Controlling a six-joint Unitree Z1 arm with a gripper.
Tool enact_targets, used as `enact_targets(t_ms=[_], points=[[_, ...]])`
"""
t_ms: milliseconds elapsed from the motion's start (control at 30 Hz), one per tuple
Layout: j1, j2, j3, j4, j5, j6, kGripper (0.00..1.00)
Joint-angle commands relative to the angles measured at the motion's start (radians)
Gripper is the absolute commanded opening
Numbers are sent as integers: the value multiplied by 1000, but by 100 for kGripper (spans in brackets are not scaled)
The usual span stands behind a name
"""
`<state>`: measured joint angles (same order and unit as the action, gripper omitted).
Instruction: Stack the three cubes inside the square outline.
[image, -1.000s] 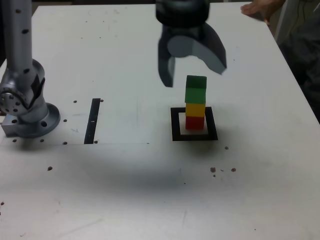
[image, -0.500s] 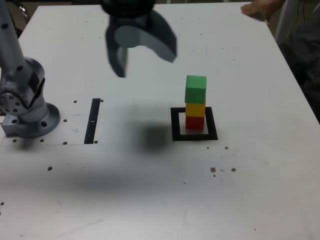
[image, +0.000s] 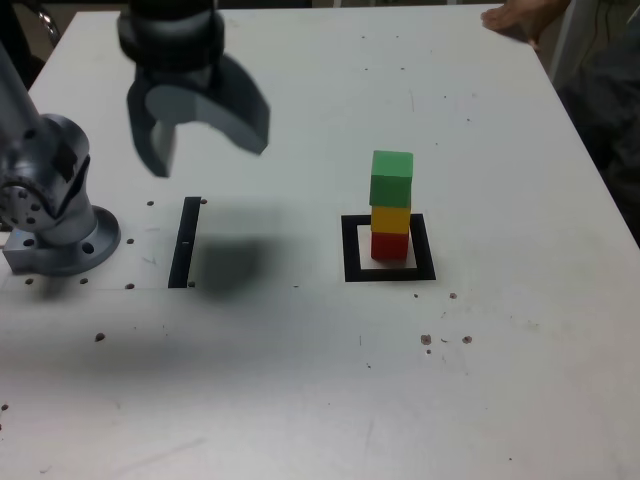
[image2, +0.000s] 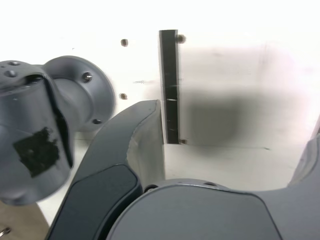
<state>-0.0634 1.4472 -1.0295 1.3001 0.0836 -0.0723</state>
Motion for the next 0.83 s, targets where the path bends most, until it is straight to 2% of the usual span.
enact_targets(t_ms=[0, 533, 667, 800], points=[[-1, -11, 37, -27, -8, -4, 100], [4, 0, 312, -280, -77, -15, 100], [4, 0, 334, -309, -86, -15, 100], [4, -4, 323, -297, -81, -15, 100]])
